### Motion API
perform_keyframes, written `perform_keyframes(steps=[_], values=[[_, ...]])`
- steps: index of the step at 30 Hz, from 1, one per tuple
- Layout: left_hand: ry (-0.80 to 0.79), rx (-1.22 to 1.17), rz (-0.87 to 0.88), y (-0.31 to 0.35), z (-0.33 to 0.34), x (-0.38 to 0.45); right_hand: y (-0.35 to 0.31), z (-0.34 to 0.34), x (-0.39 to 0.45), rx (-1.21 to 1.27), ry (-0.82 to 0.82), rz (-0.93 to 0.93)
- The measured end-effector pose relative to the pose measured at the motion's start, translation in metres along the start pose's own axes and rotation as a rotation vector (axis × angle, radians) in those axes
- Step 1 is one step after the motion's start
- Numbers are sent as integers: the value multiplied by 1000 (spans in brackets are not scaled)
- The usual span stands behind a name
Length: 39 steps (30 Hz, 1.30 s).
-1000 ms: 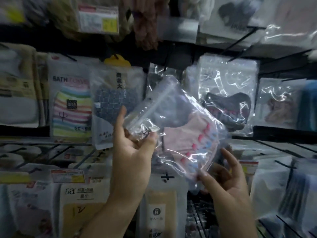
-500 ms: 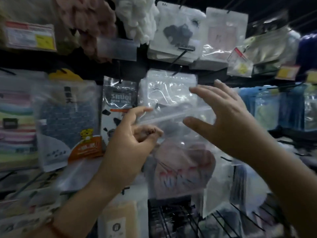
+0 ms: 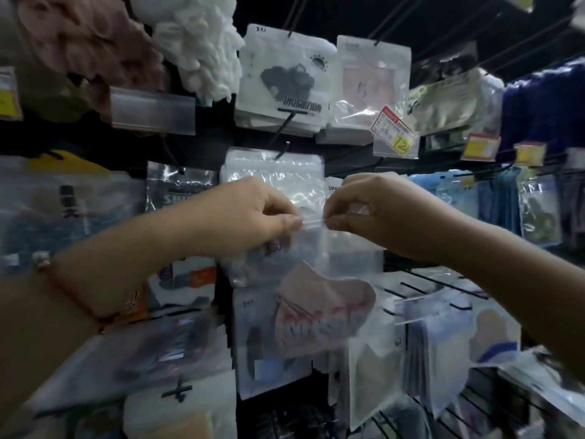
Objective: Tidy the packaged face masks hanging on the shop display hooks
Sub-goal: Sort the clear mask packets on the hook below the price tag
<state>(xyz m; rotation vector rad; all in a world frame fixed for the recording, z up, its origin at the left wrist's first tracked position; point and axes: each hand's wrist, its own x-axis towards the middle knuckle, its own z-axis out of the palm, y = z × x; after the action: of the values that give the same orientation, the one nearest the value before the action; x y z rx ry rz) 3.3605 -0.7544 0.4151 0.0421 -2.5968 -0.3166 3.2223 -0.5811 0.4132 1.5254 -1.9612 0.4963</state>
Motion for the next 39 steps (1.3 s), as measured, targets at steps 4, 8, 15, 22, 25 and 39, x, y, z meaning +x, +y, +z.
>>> perform_keyframes(steps=[4,8,15,22,25,39], values=[[60,23,41,0,-3,17,10,-3,7,-37,-22,13],[132,-92,27,-3,-6,22,19,-3,13,-50,8,-20],[130,-167,-13,-14,-17,23,42,-1,23,-54,30,-33],[263,-149,-12,-30,-24,30,52,-3,36,-118,45,-24],[391,26,77,-44,-22,41,52,-1,39,-207,125,-68],[775,492,466,-55,-19,82,62,23,55,-301,286,-354]])
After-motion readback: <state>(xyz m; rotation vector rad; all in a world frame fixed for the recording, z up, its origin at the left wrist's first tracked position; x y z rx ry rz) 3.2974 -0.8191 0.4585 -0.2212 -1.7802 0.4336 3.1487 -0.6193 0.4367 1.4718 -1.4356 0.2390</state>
